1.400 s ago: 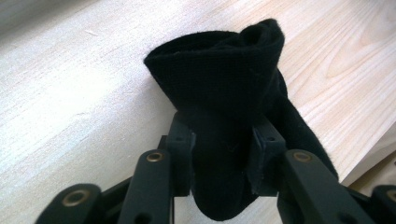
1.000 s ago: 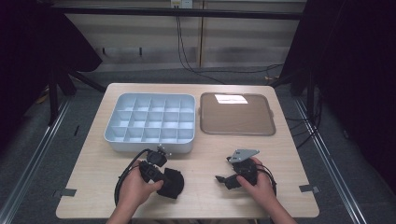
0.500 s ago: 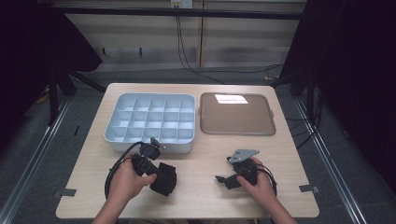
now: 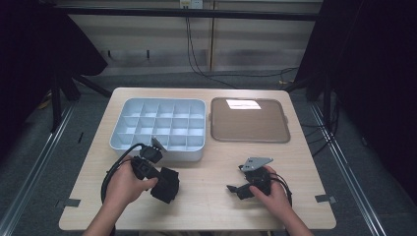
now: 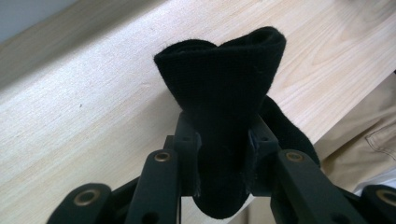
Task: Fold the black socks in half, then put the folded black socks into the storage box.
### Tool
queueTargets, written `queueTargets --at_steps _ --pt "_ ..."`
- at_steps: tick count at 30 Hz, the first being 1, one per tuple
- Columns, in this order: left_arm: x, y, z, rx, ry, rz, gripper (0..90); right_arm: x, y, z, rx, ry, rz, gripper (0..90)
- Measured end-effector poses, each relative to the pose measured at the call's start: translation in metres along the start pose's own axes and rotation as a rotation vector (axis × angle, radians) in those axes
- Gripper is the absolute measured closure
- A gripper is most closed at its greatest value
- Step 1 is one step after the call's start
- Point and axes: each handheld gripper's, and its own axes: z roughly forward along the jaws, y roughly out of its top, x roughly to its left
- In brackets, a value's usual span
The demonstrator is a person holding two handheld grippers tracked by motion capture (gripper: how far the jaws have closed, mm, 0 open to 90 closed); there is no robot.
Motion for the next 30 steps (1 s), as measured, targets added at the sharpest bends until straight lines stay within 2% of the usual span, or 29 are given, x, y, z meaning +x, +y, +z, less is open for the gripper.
queueTargets --at_steps 6,16,21,30 --pt "0.004 0.002 -0.008 0.007 0.009 -0.007 70.9 0.000 0.000 0.000 0.000 -0.001 0.000 12.6" --pt "0.011 0.005 -0.023 0.011 0.002 -0.015 70.9 0.000 0.000 0.000 0.002 0.000 0.000 12.6" --pt "0.018 0.007 -0.032 0.005 0.014 -0.023 70.9 0.000 0.000 0.000 0.002 0.001 0.001 12.6" --pt "0.031 0.010 -0.042 0.011 0.010 -0.049 70.8 0.000 0.000 0.000 0.002 0.000 0.001 12.6"
